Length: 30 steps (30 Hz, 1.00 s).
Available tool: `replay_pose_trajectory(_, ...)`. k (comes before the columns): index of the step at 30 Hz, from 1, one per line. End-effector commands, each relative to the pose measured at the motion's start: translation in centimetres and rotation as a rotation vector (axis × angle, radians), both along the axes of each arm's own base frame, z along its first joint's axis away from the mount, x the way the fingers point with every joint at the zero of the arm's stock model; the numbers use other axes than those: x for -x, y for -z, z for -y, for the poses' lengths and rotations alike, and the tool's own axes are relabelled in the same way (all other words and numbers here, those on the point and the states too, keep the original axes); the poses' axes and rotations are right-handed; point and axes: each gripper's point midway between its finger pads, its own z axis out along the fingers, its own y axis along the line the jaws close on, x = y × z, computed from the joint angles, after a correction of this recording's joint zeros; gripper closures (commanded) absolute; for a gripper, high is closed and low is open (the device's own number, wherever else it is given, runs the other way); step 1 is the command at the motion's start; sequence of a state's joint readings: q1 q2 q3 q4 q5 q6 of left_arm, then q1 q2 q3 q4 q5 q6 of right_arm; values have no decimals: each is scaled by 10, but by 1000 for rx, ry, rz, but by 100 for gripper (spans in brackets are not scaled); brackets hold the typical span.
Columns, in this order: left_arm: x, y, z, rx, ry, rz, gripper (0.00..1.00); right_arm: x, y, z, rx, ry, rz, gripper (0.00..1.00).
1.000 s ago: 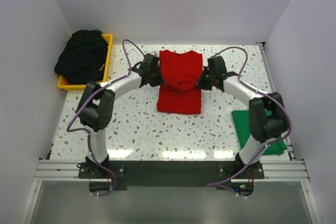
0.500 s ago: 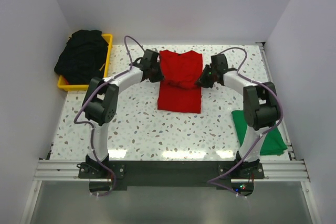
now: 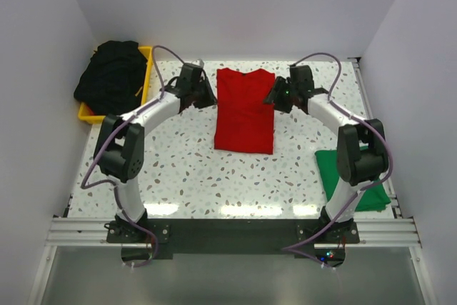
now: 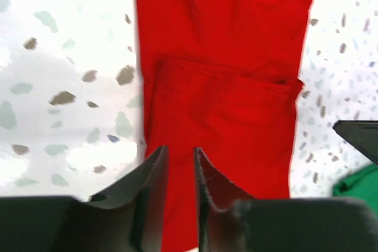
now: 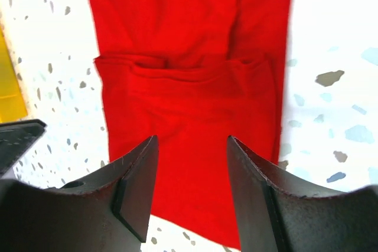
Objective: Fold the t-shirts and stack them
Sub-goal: Fold the tshirt
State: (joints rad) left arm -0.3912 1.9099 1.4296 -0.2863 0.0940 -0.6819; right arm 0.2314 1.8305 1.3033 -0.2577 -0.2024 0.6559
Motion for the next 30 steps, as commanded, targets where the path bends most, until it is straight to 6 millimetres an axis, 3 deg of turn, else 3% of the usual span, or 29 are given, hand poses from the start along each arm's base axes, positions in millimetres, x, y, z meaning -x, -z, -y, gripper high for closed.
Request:
replay_pose_trajectory(1, 13, -29, 27, 88, 59, 75, 78, 8, -24, -10, 55, -46, 87, 46)
replay_pose_trajectory(5, 25, -7, 49, 84, 98, 28, 90, 19, -9, -28, 84, -89, 58, 47)
replay_pose_trajectory(8, 33, 17, 53, 66, 90, -16, 98, 34, 2, -43, 108, -117, 46, 47)
replay_pose_trajectory(9, 41, 32, 48, 47, 79, -41, 99, 39, 7, -45, 109, -121, 36, 47)
replay_pose_trajectory(11, 50, 43, 50, 54, 73, -52, 100, 52, 25, -47, 104, -125, -5, 48)
replay_pose_trajectory(12, 64, 61, 45, 35, 70, -89, 100, 63, 36, -45, 111, -129, -34, 48)
replay_pose_trajectory(17, 105, 99, 30, 14, 53, -154, 100, 93, 62, -33, 120, -124, -93, 48)
replay_pose_trajectory(18, 112, 104, 28, 10, 51, -168, 100, 106, 73, -28, 131, -124, -123, 48)
replay_pose_trajectory(21, 122, 107, 25, 21, 53, -159, 100, 124, 80, -21, 136, -121, -138, 48)
replay_pose_trajectory(30, 162, 111, 16, -4, 85, -173, 100, 168, 78, -15, 131, -137, -144, 48)
